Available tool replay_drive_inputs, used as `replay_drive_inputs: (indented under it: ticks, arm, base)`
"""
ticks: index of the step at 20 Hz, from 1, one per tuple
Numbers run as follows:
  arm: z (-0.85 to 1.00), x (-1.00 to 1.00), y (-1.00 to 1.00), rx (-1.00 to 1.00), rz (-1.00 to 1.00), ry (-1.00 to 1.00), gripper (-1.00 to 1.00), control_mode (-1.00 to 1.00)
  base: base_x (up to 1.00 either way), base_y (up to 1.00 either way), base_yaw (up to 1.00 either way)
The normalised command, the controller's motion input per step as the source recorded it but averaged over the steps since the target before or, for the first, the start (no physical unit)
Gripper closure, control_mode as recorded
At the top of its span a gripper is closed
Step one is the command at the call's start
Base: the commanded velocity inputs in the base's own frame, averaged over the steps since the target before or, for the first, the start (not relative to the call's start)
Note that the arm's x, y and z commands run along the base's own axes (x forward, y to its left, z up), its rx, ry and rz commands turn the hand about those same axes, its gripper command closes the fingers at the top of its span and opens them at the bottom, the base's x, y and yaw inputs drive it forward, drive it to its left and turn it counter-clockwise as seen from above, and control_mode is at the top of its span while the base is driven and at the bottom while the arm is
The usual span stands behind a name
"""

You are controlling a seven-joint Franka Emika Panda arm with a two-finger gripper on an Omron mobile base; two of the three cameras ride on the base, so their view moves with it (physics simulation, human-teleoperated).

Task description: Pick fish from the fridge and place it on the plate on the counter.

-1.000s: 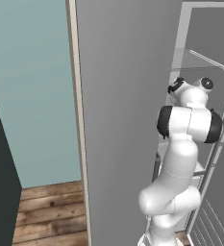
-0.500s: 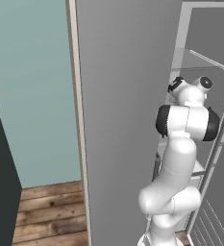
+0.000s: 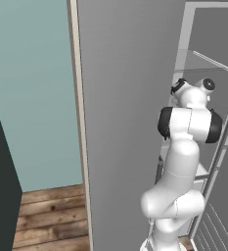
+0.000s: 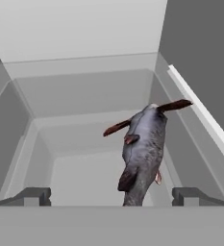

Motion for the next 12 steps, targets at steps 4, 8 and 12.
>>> replay_drive_inputs:
  ticks: [4,8,12]
  arm:
    - [-0.04,0.0,-0.07,0.0,0.0,0.0,-1.0,-1.0]
    - [-0.01,0.0,-0.02,0.0,0.0,0.0,-1.0,-1.0]
    - [0.0,0.02,0.0,0.0,0.0,0.0,-1.0,-1.0]
  base:
    - [0.0,0.0,0.0]
    - [0.0,0.0,0.0]
    - [0.0,0.0,0.0]
